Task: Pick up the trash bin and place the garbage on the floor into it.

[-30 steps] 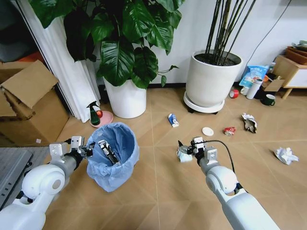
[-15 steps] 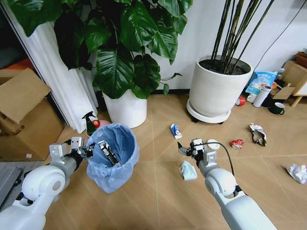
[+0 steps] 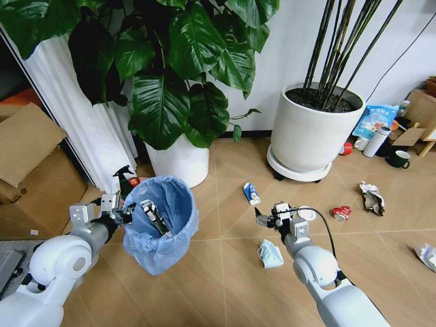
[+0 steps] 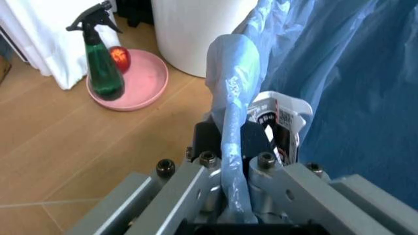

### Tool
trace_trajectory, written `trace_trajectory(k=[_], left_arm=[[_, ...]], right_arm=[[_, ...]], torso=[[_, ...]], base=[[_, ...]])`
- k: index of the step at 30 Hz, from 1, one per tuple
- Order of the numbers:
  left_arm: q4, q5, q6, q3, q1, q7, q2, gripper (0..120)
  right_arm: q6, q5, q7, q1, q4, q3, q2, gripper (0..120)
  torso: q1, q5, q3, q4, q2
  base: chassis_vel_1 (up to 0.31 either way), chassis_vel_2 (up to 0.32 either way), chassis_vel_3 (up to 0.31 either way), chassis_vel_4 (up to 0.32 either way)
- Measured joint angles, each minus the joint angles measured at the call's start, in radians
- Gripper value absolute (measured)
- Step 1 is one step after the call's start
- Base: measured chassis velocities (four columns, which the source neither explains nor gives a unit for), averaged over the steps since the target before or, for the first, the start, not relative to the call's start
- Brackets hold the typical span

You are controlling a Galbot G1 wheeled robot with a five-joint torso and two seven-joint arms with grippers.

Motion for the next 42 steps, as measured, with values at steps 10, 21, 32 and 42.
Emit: trace_trajectory(k=[10, 21, 32, 42], left_arm=[[-0.013, 0.002, 0.000, 0.000, 0.008, 0.002, -0.001, 0], [-0.024, 0.006, -0.001, 0.001, 0.014, 0.003, -0.005, 0], [-0.031, 0.009, -0.001, -0.004, 0.018, -0.001, -0.002, 0], [-0.038, 0.008, -0.002, 0.001, 0.015, -0.006, 0.007, 0]], right_arm=[[0.002, -0.025, -0.021, -0.044, 0.015, 0.025, 0.000, 100], [0.065, -0.054, -0.087, -0.089, -0.008, 0.017, -0.022, 100], [0.090, -0.014, -0.318, 0.025, -0.221, -0.161, -0.079, 100], [0.061, 0.005, -0.296, 0.177, -0.418, -0.286, -0.031, 100]], torso=[[0.000, 0.0005, 0.000, -0.0004, 0.000], [0.000, 0.0009, 0.000, -0.0009, 0.000], [0.000, -0.0002, 0.000, 0.0002, 0.000], [0.000, 0.0003, 0.000, 0.0000, 0.000]], base=[[-0.123, -0.121, 0.132, 0.123], [-0.194, -0.188, 0.185, 0.179], [0.036, 0.011, -0.018, -0.007], [0.000, 0.000, 0.000, 0.000]])
